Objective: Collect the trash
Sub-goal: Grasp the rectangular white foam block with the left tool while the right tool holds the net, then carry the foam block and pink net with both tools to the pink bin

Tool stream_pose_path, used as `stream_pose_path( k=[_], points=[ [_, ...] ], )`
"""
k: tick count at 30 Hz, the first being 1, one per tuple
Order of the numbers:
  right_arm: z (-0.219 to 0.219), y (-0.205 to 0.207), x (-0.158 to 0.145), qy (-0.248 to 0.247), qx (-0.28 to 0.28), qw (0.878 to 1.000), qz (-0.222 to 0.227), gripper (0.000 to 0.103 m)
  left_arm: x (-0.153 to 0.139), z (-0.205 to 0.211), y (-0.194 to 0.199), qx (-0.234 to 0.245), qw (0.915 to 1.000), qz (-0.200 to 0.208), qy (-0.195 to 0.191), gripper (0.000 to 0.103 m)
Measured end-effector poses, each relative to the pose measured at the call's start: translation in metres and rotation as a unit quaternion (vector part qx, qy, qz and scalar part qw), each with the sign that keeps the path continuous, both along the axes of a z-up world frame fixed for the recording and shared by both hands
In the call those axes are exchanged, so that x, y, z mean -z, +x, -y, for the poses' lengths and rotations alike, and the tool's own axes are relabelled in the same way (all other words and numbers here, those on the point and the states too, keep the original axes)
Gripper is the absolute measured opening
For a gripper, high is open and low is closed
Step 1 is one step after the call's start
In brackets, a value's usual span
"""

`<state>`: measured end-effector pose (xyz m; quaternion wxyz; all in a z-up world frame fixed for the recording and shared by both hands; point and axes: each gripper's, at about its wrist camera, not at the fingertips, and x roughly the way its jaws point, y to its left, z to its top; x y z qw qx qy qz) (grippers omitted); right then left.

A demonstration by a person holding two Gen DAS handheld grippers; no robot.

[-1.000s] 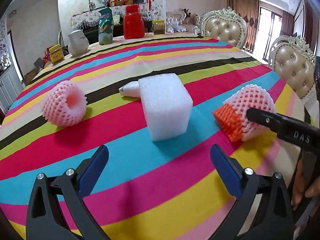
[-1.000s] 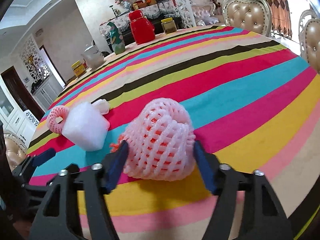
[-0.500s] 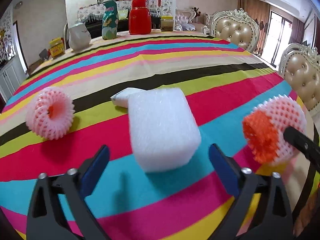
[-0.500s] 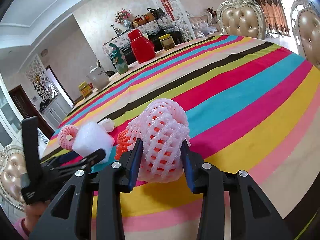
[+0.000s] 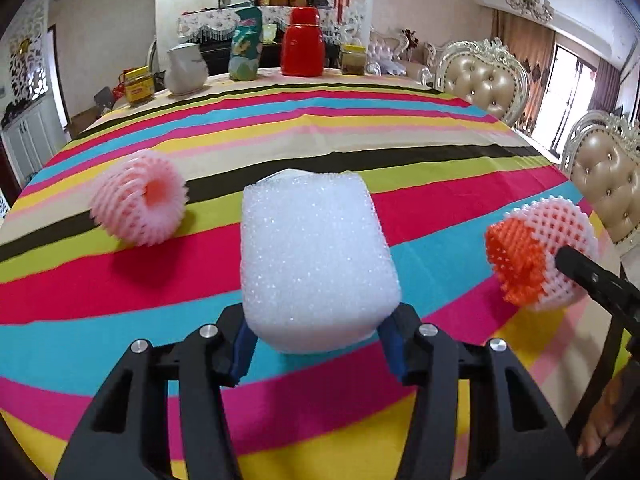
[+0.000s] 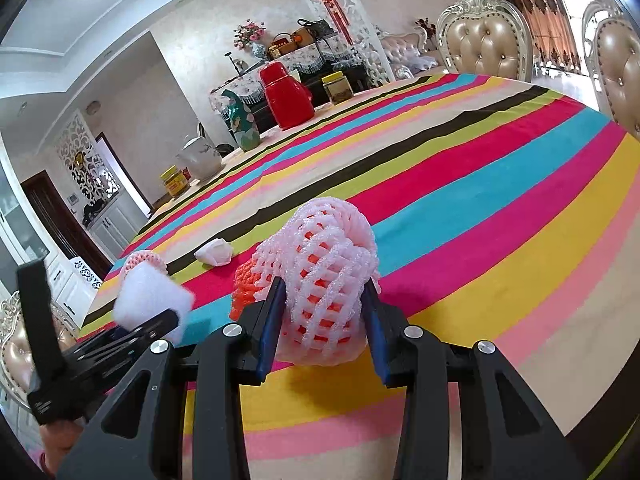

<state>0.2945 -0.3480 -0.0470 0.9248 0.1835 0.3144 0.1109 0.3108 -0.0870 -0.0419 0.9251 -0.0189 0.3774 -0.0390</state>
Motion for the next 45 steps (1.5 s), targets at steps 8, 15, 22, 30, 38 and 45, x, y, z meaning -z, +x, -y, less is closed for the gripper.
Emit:
stream_pose_path(
  k=[8, 15, 22, 30, 38, 45],
  points=[
    [-0.033, -0.023, -0.016, -0.093, -0.022, 0.995, 0.011, 0.038, -0.010, -0.018, -0.040, 0.005, 0.9999, 0.012, -0.007, 0.051],
    [-0.059, -0.049, -0.019, -0.201, -0.028, 0.979, 0.023, 0.038, -0.008, -0.030, -0.065, 0.009, 0.9998, 0.012, -0.014, 0.051],
    [-0.069, -0.075, -0.026, -0.252, -0.025, 0.967, 0.041, 0.038, -0.011, -0.027, -0.092, 0.027, 0.9993, 0.024, -0.002, 0.051],
    [-0.074, -0.117, -0.043, -0.288, -0.020, 0.955, 0.070, 0.038, -0.022, -0.018, -0.123, 0.044, 0.9981, 0.042, 0.004, 0.051],
    [-0.056, -0.170, -0.057, -0.295, -0.009, 0.950, 0.097, 0.038, -0.034, 0.001, -0.163, 0.073, 0.9950, 0.067, 0.012, 0.052],
    [-0.024, -0.211, -0.057, -0.284, 0.018, 0.953, 0.105, 0.038, -0.034, 0.028, -0.187, 0.106, 0.9907, 0.082, 0.021, 0.052]
  ],
)
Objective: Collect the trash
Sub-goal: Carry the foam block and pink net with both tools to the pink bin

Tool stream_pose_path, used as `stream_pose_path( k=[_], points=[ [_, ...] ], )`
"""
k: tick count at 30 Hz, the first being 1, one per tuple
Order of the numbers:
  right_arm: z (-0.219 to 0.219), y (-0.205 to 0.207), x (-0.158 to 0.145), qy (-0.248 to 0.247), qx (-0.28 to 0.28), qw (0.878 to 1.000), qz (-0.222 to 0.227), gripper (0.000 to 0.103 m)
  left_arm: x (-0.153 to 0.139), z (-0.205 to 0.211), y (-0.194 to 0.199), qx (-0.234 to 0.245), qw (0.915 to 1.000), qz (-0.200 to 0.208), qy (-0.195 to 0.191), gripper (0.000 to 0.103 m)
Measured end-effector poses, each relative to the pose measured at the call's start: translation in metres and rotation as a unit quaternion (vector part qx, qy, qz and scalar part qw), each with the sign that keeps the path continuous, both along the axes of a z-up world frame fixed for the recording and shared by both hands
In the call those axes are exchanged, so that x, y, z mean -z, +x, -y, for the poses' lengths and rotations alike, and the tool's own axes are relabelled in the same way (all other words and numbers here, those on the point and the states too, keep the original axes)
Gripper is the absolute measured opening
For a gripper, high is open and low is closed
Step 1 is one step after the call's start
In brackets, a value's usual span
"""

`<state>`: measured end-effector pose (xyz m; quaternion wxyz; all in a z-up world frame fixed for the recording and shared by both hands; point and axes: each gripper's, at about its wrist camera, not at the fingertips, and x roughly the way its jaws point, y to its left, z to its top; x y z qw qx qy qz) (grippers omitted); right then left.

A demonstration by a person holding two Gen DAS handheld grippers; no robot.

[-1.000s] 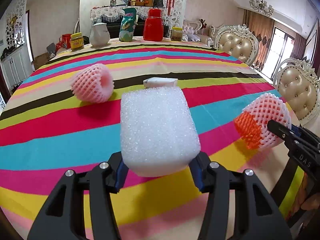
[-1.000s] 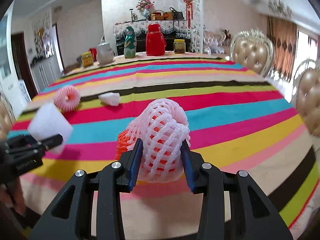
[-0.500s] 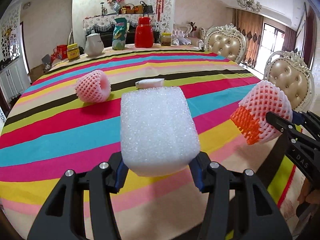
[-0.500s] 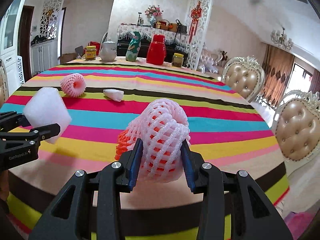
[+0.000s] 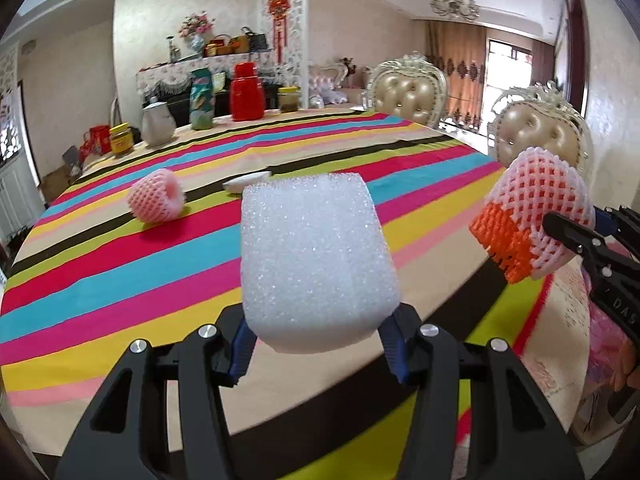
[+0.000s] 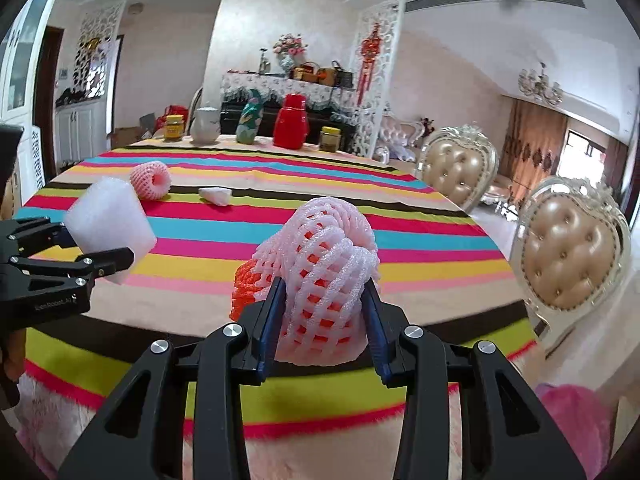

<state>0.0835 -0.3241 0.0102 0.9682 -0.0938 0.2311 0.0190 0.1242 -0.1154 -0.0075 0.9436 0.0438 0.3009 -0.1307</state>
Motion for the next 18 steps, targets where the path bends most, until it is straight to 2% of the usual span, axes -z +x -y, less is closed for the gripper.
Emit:
stream_pose_path(
  k=[10, 18],
  points=[
    [0.053, -0.062, 0.003, 0.012, 0.041, 0.999, 0.014, 0.038, 0.002, 0.053, -0.024, 0.066, 0.9977, 0.001, 0.014, 0.052],
    [0.102, -0.104, 0.005, 0.019, 0.095, 0.995, 0.020, 0.038, -0.007, 0.110, -0.050, 0.139, 0.9900, 0.011, 0.017, 0.052]
  ],
)
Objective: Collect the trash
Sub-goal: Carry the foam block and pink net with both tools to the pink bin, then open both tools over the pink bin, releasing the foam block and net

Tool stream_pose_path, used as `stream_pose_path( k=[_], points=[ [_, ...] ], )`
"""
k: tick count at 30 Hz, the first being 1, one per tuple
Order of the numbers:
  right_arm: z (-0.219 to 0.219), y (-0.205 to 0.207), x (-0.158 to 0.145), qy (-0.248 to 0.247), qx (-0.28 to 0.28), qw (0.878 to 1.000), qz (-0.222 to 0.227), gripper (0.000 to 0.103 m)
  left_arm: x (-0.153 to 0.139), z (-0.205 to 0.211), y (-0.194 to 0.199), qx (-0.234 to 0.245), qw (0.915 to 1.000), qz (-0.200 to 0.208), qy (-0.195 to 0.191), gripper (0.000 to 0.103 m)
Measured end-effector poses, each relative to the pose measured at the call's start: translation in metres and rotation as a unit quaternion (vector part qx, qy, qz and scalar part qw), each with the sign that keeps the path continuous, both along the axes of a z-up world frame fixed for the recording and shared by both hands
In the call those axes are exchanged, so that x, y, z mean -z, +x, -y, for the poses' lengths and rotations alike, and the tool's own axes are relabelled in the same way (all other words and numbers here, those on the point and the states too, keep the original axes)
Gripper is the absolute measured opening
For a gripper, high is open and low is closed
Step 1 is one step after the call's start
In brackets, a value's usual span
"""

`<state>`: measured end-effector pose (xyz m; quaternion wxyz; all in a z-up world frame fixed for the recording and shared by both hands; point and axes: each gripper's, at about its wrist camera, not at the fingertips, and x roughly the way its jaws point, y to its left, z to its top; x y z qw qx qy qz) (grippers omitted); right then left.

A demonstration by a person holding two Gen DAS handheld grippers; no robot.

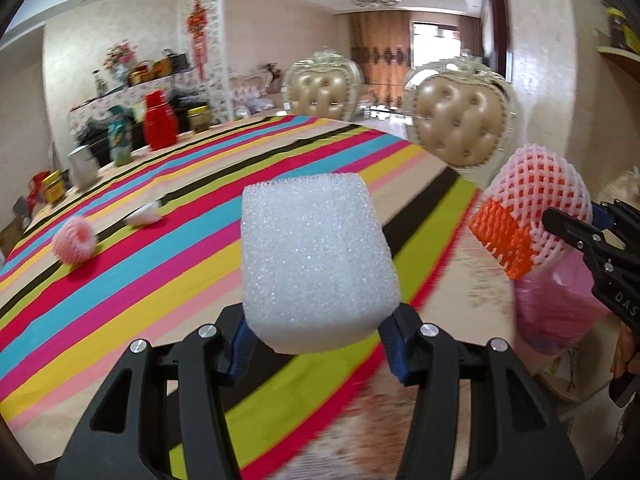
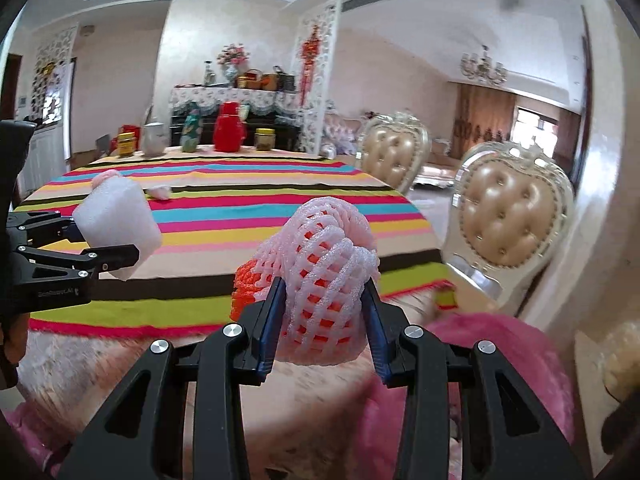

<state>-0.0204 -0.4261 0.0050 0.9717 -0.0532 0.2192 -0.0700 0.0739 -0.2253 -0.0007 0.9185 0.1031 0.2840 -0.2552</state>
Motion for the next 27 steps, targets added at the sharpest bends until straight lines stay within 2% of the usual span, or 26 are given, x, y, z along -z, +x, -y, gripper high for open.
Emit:
stream_pose_path(
  k=[8, 14, 17, 23, 27],
  points=[
    [0.050, -0.039, 0.003, -0.013, 0.074, 0.997, -0.003, 0.038, -0.005, 0.057, -0.022, 0.080, 0.9967, -0.005, -0.012, 0.052],
    [0.096, -0.065, 0.008, -0.016, 0.139, 0.990, -0.010, 0.038, -0.007, 0.115, -0.046, 0.165, 0.9861, -0.001, -0.022, 0.052],
    [0.112, -0.071, 0.010, -0.021, 0.163, 0.986, -0.014, 0.038, -0.004, 0.145, -0.050, 0.200, 0.9794, -0.013, -0.023, 0.052],
    [0.138, -0.084, 0.014, -0.008, 0.191, 0.981, -0.015, 0.039, 0.003, 0.202, -0.067, 0.251, 0.9676, -0.016, -0.022, 0.052],
    [0.154, -0.080, 0.016, 0.005, 0.194, 0.981, -0.013, 0.040, 0.007, 0.236, -0.062, 0.270, 0.9624, -0.019, -0.022, 0.053]
  ],
)
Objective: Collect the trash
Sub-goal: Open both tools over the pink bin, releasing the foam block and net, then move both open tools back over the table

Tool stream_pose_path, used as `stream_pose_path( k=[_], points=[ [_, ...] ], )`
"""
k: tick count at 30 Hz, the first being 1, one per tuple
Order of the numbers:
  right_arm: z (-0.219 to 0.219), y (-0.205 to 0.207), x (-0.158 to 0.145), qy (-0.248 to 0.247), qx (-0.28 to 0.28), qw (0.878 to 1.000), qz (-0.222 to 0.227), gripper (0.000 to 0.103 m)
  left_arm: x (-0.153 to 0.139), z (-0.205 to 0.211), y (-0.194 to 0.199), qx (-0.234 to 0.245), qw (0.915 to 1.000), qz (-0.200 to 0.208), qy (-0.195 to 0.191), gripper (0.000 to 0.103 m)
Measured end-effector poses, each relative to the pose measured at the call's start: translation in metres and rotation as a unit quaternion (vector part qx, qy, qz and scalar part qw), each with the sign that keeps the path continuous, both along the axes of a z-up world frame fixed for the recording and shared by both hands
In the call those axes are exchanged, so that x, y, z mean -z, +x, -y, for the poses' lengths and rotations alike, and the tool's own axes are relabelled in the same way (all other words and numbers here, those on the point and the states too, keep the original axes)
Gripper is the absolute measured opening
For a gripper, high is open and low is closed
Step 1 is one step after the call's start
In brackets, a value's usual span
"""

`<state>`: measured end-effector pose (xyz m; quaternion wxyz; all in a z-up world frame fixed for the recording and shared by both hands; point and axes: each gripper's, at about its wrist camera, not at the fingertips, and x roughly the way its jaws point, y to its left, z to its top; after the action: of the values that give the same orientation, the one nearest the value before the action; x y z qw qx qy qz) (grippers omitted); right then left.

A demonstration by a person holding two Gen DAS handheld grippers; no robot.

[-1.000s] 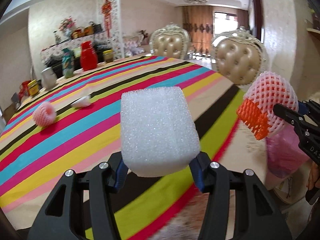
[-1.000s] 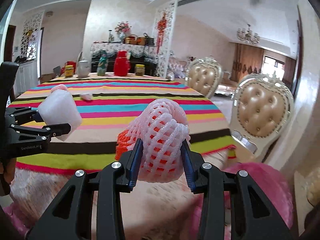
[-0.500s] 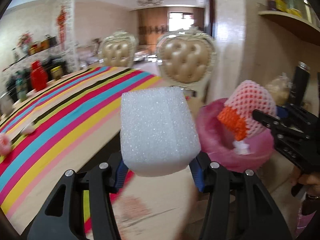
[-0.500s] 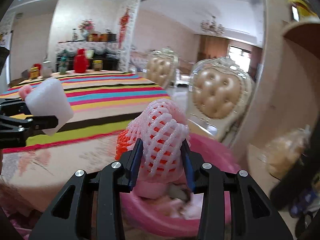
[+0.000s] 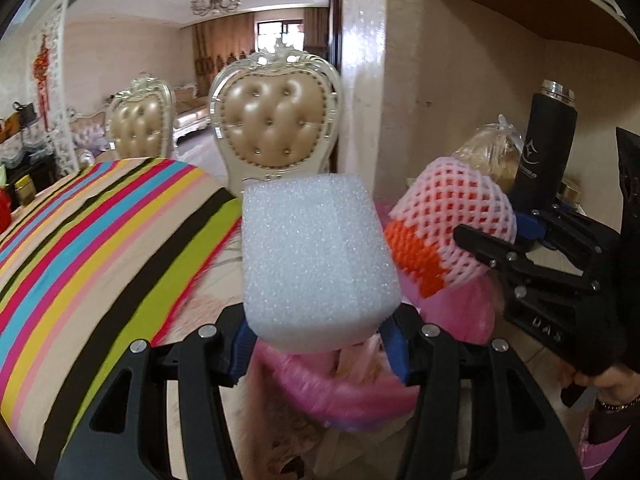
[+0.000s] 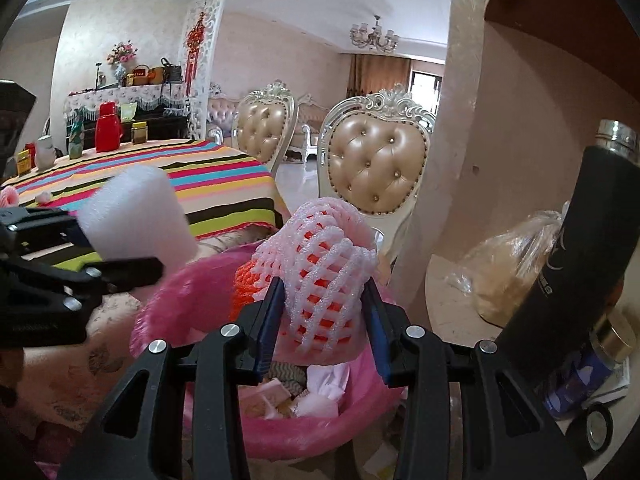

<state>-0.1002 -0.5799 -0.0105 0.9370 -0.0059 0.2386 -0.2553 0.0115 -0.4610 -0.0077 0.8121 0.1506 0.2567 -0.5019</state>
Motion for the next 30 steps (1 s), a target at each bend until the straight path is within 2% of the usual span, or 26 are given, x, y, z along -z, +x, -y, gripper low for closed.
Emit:
stream_pose_path(
  k=[1, 2, 3, 4, 5, 6, 7, 10, 15, 18, 21, 25, 30],
  points=[
    [0.003, 0.003, 0.001, 0.007, -0.004, 1.000, 0.001, 0.045, 0.003, 0.010, 0.003, 0.006, 1.0000, -0.006, 0.001, 0.054],
    [0.010, 0.008, 0.003, 0.015, -0.007, 1.000, 0.002, 0.045, 0.007, 0.019, 0.005, 0.012, 0.9999, -0.011, 0.005, 0.062],
    [0.018, 0.014, 0.004, 0.021, -0.005, 1.000, 0.003, 0.052, 0.011, 0.026, 0.009, 0.015, 0.9997, -0.017, 0.008, 0.068],
    [0.024, 0.019, 0.005, 0.026, -0.006, 1.000, 0.006, 0.056, 0.013, 0.028, 0.011, 0.010, 0.9998, -0.017, 0.004, 0.079],
    [0.027, 0.022, 0.007, 0.032, -0.009, 0.999, 0.011, 0.058, 0.015, 0.026, 0.015, -0.004, 0.9999, -0.015, -0.002, 0.084],
    [0.033, 0.024, 0.008, 0.040, -0.009, 0.999, 0.018, 0.066, 0.015, 0.022, 0.016, -0.012, 0.9998, -0.013, -0.005, 0.085],
    [0.038, 0.027, 0.010, 0.047, -0.003, 0.999, 0.020, 0.066, 0.016, 0.017, 0.019, -0.020, 0.9997, -0.013, -0.007, 0.087],
    [0.035, 0.026, 0.006, 0.049, -0.002, 0.998, 0.032, 0.066, 0.013, -0.005, 0.027, -0.041, 0.9991, -0.001, -0.009, 0.088],
    [0.015, 0.012, -0.006, 0.038, -0.001, 0.998, 0.055, 0.066, 0.005, -0.057, 0.036, -0.080, 0.9960, 0.039, -0.009, 0.097],
    [0.003, 0.010, -0.015, 0.032, -0.012, 0.998, 0.058, 0.066, 0.003, -0.088, 0.044, -0.107, 0.9933, 0.044, -0.002, 0.098],
    [-0.023, 0.025, -0.024, 0.023, -0.047, 0.997, 0.052, 0.066, 0.002, -0.116, 0.053, -0.129, 0.9906, 0.043, 0.003, 0.098],
    [-0.065, 0.059, -0.027, 0.024, -0.099, 0.994, 0.049, 0.070, 0.003, -0.168, 0.074, -0.186, 0.9816, 0.042, 0.013, 0.098],
    [-0.137, 0.121, -0.023, 0.030, -0.180, 0.983, 0.027, 0.070, 0.003, -0.243, 0.109, -0.270, 0.9613, 0.040, 0.035, 0.098]
  ],
)
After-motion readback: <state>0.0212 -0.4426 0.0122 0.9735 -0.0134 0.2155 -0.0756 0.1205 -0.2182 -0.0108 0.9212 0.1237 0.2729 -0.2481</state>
